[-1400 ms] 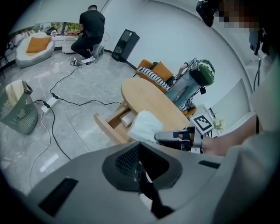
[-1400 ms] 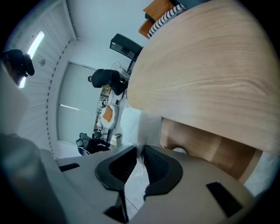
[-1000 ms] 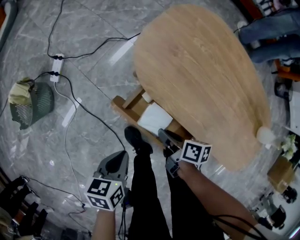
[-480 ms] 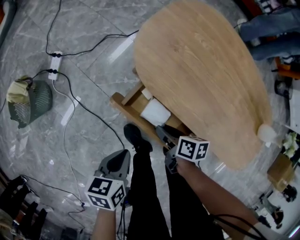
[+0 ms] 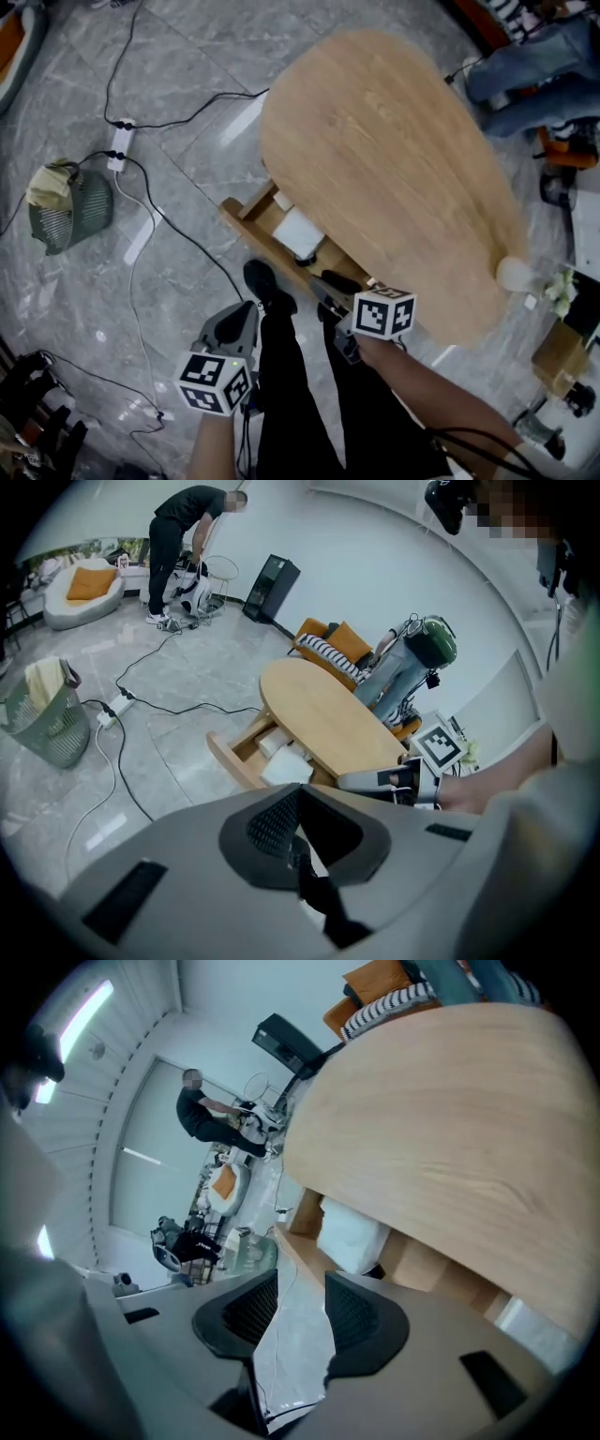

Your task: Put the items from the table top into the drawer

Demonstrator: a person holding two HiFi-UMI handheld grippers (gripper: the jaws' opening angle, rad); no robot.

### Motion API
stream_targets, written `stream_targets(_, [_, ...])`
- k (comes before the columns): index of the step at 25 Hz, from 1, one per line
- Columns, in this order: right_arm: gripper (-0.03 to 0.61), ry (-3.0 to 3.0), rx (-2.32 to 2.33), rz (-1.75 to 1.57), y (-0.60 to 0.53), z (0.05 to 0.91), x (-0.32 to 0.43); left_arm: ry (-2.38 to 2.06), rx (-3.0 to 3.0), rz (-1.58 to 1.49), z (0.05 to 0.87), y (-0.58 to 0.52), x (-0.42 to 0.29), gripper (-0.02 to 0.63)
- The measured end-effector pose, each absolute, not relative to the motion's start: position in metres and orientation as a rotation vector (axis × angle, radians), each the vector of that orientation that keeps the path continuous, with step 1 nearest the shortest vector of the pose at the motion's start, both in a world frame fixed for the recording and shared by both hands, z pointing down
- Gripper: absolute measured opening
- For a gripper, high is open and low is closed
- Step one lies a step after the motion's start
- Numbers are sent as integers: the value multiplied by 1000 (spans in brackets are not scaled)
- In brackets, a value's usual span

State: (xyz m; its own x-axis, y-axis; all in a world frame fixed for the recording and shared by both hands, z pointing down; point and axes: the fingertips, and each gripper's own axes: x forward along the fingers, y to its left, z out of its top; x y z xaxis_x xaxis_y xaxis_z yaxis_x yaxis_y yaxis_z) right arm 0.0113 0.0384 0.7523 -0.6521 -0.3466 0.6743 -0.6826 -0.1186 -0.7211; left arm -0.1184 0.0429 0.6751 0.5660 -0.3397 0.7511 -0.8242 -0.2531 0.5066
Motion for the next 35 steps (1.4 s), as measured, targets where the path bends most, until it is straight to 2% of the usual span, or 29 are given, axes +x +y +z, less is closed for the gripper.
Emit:
stream_targets(7, [82,-2053,970,1533,31,657,31,-1024,1847,589,611,50,-92,0])
stream_targets(12, [52,-2149,926,1446,27,585,55,-1066,1862,532,547,53,-75,0])
stream_targets(22, [44,-2273,849,1282,38,459,82,-1134,1900,512,432,74,-66,0])
stream_targets(35, [46,-2292,1076,1166,59,397,64,-1063,2014,555,377,96,-112,0])
